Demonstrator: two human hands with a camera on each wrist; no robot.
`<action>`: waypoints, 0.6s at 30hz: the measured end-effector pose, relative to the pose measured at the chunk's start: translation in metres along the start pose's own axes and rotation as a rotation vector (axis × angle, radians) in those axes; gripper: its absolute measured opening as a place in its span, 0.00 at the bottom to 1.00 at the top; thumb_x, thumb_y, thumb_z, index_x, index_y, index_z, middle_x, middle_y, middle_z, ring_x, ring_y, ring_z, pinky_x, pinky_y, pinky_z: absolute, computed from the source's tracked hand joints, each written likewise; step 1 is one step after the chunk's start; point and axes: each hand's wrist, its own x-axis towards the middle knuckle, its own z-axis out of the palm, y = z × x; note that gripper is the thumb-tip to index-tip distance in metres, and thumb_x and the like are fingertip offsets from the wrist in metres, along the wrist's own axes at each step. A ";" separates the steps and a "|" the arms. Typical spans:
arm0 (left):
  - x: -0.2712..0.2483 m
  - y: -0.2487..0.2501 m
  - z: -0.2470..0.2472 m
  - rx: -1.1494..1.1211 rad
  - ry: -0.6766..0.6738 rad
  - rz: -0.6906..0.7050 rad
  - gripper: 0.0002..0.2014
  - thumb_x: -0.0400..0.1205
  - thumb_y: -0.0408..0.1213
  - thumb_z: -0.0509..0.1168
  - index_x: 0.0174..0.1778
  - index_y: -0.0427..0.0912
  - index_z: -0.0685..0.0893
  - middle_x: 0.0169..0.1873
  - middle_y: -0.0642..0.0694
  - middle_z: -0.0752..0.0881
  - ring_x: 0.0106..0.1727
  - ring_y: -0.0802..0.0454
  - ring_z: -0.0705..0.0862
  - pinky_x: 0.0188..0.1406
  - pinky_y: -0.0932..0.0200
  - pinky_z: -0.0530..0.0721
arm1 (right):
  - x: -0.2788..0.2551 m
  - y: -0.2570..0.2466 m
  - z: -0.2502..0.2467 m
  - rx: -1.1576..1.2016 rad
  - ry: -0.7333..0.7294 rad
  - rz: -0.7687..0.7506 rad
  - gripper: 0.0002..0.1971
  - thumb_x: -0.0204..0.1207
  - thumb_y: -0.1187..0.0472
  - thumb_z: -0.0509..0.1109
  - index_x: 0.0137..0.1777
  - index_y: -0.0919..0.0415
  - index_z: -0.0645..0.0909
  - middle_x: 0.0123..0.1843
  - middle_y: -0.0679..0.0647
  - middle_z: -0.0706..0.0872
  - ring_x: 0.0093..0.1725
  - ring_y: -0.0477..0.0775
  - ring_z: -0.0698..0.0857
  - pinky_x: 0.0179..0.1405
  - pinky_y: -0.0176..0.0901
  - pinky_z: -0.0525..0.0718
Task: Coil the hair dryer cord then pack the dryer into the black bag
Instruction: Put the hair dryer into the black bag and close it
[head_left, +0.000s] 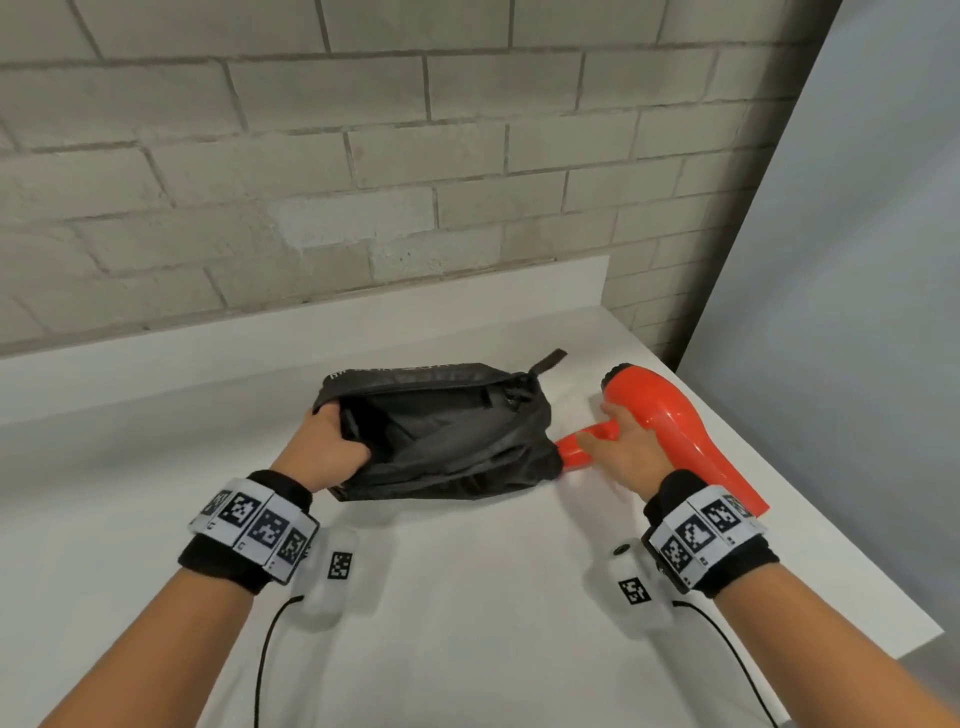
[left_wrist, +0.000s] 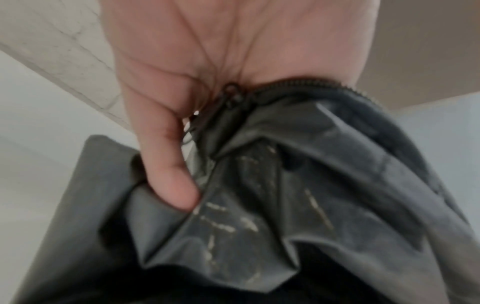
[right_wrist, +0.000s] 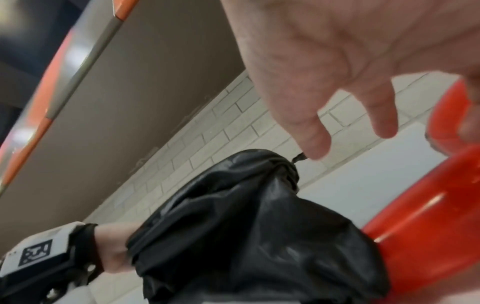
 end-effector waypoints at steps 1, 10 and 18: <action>0.002 0.000 -0.002 -0.031 0.032 0.005 0.29 0.70 0.28 0.65 0.69 0.36 0.68 0.57 0.39 0.77 0.55 0.42 0.76 0.53 0.53 0.75 | 0.001 -0.001 0.000 -0.066 -0.059 0.037 0.35 0.76 0.49 0.65 0.79 0.48 0.52 0.77 0.64 0.66 0.71 0.67 0.73 0.72 0.58 0.73; 0.020 -0.019 -0.014 -0.108 0.309 -0.052 0.19 0.70 0.28 0.64 0.58 0.33 0.77 0.62 0.29 0.75 0.60 0.31 0.76 0.64 0.43 0.76 | 0.028 -0.004 0.003 0.042 -0.147 0.217 0.35 0.77 0.51 0.65 0.79 0.44 0.49 0.63 0.60 0.75 0.33 0.54 0.78 0.45 0.50 0.86; 0.011 -0.023 -0.007 -0.049 0.284 -0.054 0.39 0.69 0.27 0.72 0.72 0.29 0.60 0.78 0.37 0.51 0.74 0.37 0.66 0.75 0.51 0.65 | 0.044 -0.006 0.001 0.305 -0.019 0.278 0.23 0.73 0.65 0.71 0.67 0.59 0.70 0.53 0.61 0.79 0.52 0.64 0.84 0.56 0.55 0.86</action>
